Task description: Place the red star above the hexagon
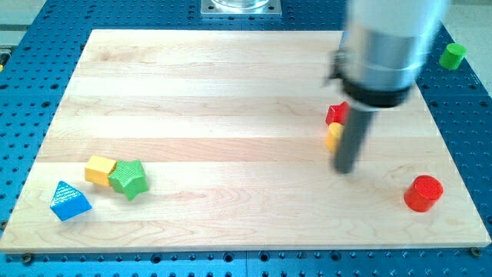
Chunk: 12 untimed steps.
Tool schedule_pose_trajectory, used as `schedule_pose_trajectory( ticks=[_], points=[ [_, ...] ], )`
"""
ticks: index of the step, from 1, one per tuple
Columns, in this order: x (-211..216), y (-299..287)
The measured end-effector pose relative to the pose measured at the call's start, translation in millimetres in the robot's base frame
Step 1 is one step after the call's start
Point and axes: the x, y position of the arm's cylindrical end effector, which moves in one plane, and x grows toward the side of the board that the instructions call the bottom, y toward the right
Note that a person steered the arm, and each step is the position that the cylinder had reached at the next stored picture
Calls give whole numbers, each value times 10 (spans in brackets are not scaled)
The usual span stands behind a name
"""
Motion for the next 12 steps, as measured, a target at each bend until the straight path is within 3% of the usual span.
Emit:
schedule_pose_trajectory(
  ticks=[1,2,3,4,5,6,7,8,10,11,12],
  points=[
    [-460,621],
    [-732,-174],
    [-628,-1265],
    [-425,-2713],
    [-692,-2499],
    [-715,-3341],
    [-260,-3651],
    [-503,-3064],
    [-1153,-316],
    [-748,207],
    [-461,-98]
  ],
)
